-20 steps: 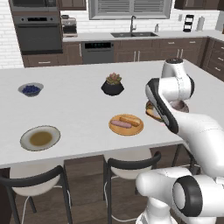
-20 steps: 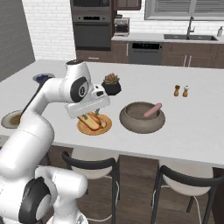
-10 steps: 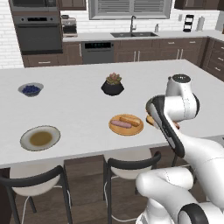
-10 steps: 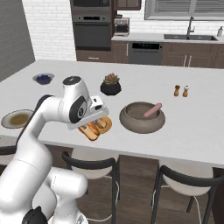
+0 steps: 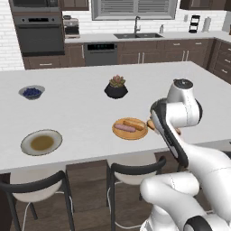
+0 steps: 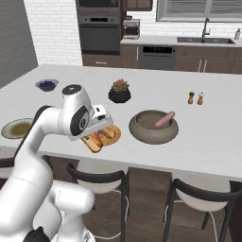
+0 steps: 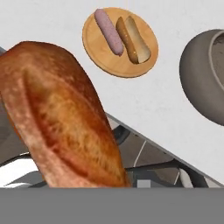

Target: Place one bun and one sausage from the bowl on each plate.

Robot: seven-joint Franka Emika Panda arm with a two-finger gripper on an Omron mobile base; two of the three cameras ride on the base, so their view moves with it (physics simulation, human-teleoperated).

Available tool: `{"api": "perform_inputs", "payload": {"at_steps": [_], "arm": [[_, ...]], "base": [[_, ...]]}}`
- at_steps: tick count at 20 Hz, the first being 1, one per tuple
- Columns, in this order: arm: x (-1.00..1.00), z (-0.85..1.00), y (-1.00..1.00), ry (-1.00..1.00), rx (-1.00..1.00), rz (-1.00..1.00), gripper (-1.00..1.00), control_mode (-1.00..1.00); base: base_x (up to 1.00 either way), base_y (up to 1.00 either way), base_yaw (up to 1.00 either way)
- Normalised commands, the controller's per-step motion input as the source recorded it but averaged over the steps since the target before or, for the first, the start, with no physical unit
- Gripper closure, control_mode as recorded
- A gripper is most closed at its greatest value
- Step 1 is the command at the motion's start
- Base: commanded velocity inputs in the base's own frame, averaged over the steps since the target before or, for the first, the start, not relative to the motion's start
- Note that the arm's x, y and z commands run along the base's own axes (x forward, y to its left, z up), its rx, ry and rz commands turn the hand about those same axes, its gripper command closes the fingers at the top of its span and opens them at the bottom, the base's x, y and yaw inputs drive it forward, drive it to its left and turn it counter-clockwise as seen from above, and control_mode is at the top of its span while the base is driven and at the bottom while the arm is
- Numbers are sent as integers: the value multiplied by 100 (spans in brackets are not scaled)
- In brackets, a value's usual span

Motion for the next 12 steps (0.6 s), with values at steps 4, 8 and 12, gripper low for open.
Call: {"api": "perform_inputs", "payload": {"at_steps": [4, 8, 12], "arm": [[0, 0, 0, 0, 0, 0, 100, 100], [0, 0, 0, 0, 0, 0, 100, 100], [0, 0, 0, 0, 0, 0, 100, 100]], "base": [[6, 99, -14], [27, 100, -5], [34, 100, -1]]}}
